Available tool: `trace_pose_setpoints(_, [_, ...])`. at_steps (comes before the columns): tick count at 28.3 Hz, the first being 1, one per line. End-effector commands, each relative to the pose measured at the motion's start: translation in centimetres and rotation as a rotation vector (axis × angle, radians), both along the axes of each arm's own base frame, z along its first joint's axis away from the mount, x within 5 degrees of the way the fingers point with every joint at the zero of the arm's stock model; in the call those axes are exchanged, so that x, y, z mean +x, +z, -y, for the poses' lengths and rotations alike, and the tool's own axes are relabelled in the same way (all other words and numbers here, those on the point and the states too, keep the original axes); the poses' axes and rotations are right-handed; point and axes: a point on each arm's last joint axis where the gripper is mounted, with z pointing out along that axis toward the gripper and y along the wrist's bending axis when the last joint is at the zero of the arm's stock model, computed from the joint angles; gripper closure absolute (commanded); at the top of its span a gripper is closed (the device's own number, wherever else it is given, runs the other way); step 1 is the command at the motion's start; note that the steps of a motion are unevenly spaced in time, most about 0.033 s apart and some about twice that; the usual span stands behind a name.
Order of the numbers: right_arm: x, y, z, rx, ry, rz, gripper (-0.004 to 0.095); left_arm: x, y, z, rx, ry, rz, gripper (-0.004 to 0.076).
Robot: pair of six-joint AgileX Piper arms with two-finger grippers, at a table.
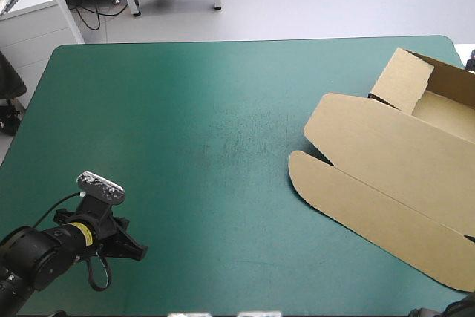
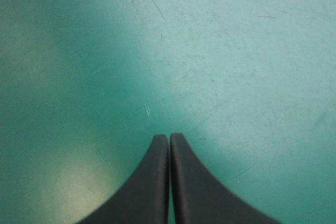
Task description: Fold the box
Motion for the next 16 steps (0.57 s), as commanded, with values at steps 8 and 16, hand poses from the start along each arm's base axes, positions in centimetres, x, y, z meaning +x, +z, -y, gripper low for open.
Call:
trace_pose_setpoints(8, [-2.5,5.2,-5.4,-0.034,0.165,0.118,0.0908,0.3,1.1,0.3,-0.044,-0.002,0.07,0.0734])
trace_pose_setpoints(16, [-2.6,5.1,-14.5,-0.17,0.429,0.056,0.0908,0.3,1.1,0.3,-0.048,-0.003,0.072,0.0734])
